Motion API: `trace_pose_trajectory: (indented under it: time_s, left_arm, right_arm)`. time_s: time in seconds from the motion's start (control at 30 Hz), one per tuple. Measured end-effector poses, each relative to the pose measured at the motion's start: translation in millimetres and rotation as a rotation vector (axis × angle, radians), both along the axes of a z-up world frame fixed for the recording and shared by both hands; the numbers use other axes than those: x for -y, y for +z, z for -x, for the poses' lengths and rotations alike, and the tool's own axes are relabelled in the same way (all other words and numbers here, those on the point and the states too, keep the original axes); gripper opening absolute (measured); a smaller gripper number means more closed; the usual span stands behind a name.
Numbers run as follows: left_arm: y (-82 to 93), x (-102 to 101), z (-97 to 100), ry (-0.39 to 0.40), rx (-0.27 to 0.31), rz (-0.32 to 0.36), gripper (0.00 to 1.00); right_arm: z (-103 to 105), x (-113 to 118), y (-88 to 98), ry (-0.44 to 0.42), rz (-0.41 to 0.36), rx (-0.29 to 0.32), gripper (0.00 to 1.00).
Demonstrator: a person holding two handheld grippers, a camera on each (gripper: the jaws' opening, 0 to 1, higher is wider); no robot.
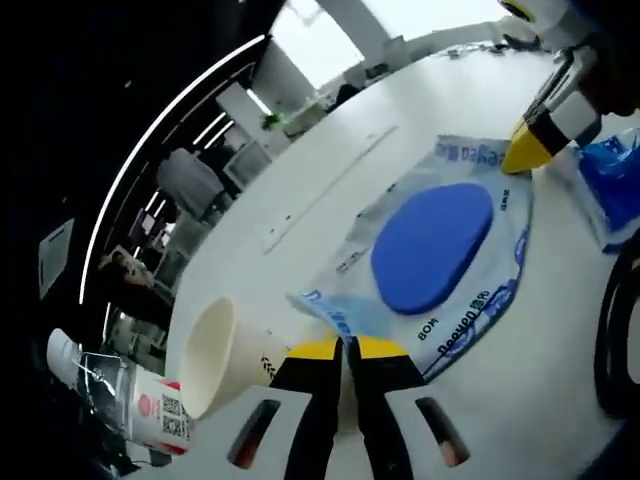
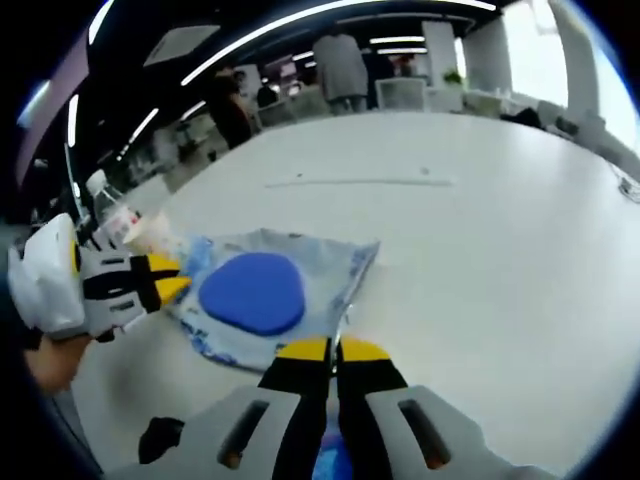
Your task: Arrange the tabletop items into an orderly group along one side of the table until the central work area is clear of visible clutter.
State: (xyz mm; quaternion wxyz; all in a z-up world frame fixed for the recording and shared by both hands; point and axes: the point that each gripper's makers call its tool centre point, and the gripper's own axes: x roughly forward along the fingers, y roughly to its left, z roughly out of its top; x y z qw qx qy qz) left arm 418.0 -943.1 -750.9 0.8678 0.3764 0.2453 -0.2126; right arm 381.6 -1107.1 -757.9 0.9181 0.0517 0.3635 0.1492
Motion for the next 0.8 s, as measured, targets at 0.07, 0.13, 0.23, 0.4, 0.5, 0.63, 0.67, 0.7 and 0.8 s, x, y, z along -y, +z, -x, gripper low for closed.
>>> trace_pose_trajectory:
  time_s: [0.07,0.13,0.23,0.4,0.5,0.63,0.67,0.7,0.8]
  left_arm:
    - [0.6,0.2,-1.0,0.002,-0.003,0.001,0.03]
    - [-0.5,0.0,-1.9,0.003,-0.005,0.003,0.03]
    - [-5.7,1.8,-2.1,-0.026,-0.007,-0.029,0.03]
    - [-6.5,3.2,-2.9,-0.024,-0.012,-0.039,0.03]
    - [-7.2,3.4,-2.5,-0.024,-0.012,-0.038,0.03]
    - [-7.6,3.6,-2.1,-0.038,-0.013,-0.056,0.04]
    - [-7.2,3.5,-2.5,-0.04,-0.015,-0.058,0.04]
    - [-6.5,3.3,-2.7,-0.039,-0.017,-0.057,0.04]
    - [-2.3,2.1,-3.8,-0.034,-0.012,-0.052,0.07]
  right_arm:
    - [0.1,-0.3,0.0,0.005,0.01,0.001,0.0]
    - [0.0,-0.2,-0.1,0.002,0.013,0.001,0.0]
    - [-0.4,0.2,-0.5,0.004,0.017,-0.001,0.0]
    - [-0.3,0.2,-0.9,0.013,0.031,-0.002,0.0]
    - [-0.3,0.3,-1.2,0.011,0.033,-0.004,0.0]
    - [0.0,0.1,-1.5,0.013,0.041,-0.006,0.0]
    - [0.1,0.2,-1.9,0.014,0.045,-0.006,0.0]
    - [0.0,0.3,-2.0,0.014,0.047,-0.006,0.0]
    - [0.0,-0.2,-2.0,0.013,0.06,-0.007,0.0]
